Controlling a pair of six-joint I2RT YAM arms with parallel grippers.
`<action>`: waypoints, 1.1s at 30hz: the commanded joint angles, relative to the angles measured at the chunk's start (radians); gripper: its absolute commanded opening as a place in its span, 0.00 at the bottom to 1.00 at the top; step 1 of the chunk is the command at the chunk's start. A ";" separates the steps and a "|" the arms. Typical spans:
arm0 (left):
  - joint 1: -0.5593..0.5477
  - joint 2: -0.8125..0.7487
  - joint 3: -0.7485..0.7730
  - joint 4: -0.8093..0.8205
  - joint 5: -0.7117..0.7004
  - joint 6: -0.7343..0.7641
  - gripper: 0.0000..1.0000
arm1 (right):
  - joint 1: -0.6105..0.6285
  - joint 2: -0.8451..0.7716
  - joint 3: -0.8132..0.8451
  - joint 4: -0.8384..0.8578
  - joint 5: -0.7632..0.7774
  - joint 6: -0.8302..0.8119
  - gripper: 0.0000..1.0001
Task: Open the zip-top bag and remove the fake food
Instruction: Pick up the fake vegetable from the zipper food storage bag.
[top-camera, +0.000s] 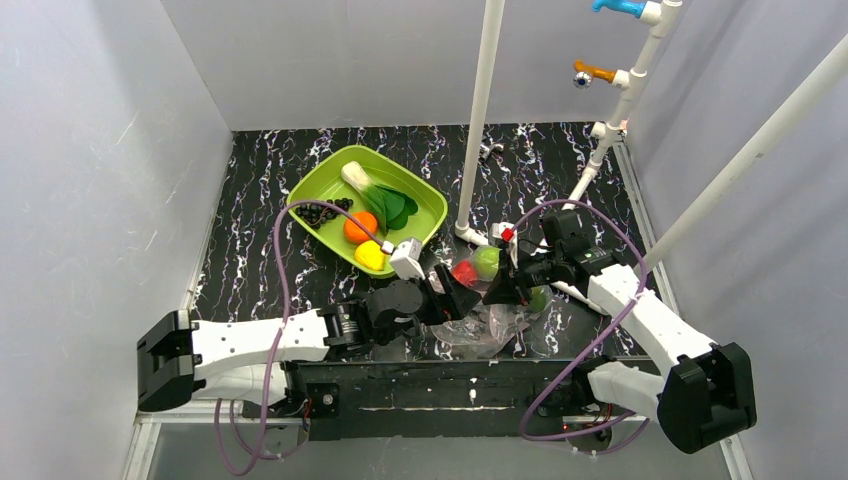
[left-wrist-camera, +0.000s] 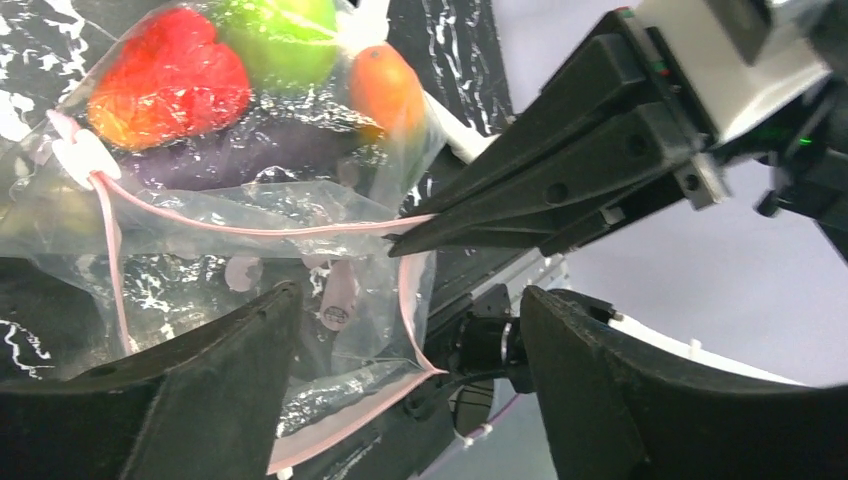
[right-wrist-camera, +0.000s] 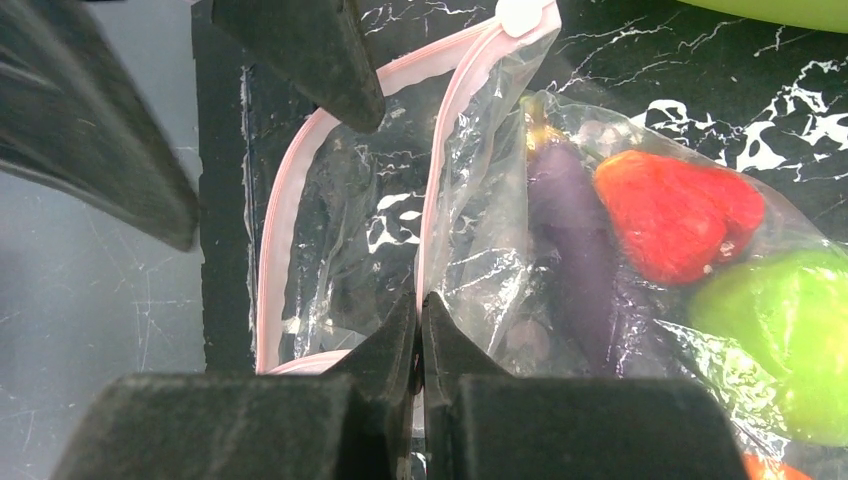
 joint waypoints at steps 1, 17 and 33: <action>-0.012 0.053 0.049 -0.086 -0.129 -0.060 0.69 | 0.006 -0.002 0.029 0.045 0.029 0.034 0.07; -0.014 0.062 -0.047 -0.123 -0.182 -0.124 0.42 | 0.093 0.128 0.210 0.002 0.078 0.028 0.10; 0.120 0.165 -0.120 0.026 -0.045 -0.121 0.54 | 0.080 0.004 0.257 -0.216 0.114 -0.172 0.70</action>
